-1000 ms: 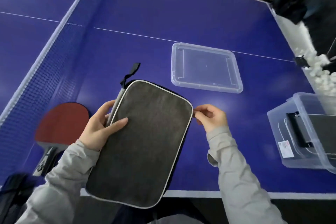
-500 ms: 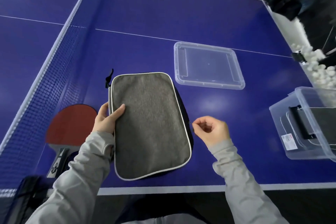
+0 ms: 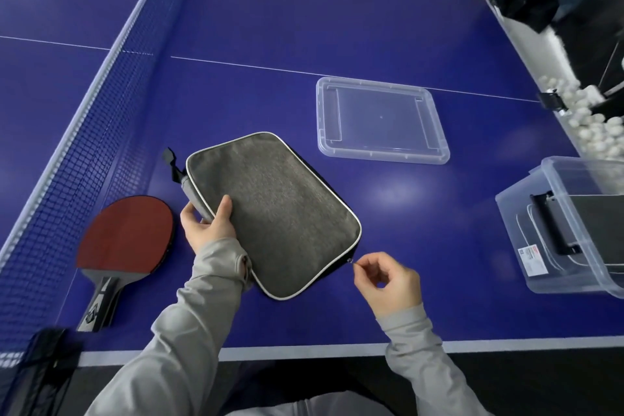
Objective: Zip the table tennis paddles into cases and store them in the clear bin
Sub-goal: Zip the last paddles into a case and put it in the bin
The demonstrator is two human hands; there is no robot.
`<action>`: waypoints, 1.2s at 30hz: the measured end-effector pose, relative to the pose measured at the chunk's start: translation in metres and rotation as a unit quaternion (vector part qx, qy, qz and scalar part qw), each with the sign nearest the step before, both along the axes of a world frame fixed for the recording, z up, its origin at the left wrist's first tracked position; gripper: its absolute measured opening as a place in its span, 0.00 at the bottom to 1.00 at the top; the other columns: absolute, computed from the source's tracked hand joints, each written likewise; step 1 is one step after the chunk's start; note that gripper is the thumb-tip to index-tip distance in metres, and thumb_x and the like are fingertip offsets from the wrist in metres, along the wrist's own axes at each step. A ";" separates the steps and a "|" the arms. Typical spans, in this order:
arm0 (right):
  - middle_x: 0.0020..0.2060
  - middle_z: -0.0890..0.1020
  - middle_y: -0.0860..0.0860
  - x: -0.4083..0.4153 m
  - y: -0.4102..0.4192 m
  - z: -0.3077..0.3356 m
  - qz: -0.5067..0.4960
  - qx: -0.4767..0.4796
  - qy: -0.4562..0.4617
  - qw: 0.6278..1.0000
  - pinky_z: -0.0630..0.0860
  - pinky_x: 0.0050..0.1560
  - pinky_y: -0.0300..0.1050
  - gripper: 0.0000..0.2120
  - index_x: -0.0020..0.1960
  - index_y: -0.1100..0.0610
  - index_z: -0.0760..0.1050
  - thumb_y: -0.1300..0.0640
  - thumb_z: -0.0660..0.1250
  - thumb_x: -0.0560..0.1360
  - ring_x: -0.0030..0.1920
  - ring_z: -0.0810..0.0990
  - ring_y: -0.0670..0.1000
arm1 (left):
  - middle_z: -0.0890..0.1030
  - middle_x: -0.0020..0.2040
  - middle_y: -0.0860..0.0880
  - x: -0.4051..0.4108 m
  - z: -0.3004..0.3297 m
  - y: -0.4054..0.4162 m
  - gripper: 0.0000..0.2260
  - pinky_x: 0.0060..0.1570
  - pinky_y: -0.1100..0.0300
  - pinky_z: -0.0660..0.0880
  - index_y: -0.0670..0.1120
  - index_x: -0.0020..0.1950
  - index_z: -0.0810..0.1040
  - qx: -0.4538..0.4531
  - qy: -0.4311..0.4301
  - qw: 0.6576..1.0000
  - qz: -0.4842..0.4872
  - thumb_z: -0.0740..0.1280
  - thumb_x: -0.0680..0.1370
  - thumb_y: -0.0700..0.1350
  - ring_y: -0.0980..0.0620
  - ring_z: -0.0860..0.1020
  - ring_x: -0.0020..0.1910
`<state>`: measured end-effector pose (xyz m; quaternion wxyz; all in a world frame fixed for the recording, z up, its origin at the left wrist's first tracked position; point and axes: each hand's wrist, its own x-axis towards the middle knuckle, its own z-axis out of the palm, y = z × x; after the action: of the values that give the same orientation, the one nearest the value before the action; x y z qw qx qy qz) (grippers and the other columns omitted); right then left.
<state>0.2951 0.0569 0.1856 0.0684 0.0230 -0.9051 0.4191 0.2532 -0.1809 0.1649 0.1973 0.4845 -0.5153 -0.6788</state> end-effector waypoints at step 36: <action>0.40 0.85 0.44 -0.044 0.037 -0.002 0.036 -0.354 -0.314 0.880 0.77 0.38 0.35 0.11 0.49 0.54 0.80 0.57 0.58 0.78 0.40 0.81 0.41 | 0.82 0.49 0.48 0.019 -0.035 0.015 0.25 0.42 0.54 0.78 0.53 0.54 0.78 0.149 0.055 0.946 -0.281 0.76 0.60 0.58 0.50 0.82 0.44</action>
<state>0.2514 0.0938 0.1831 -0.2309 -0.1031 -0.6686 0.6993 0.2721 -0.1659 0.1304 -0.0485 0.3058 -0.5117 -0.8014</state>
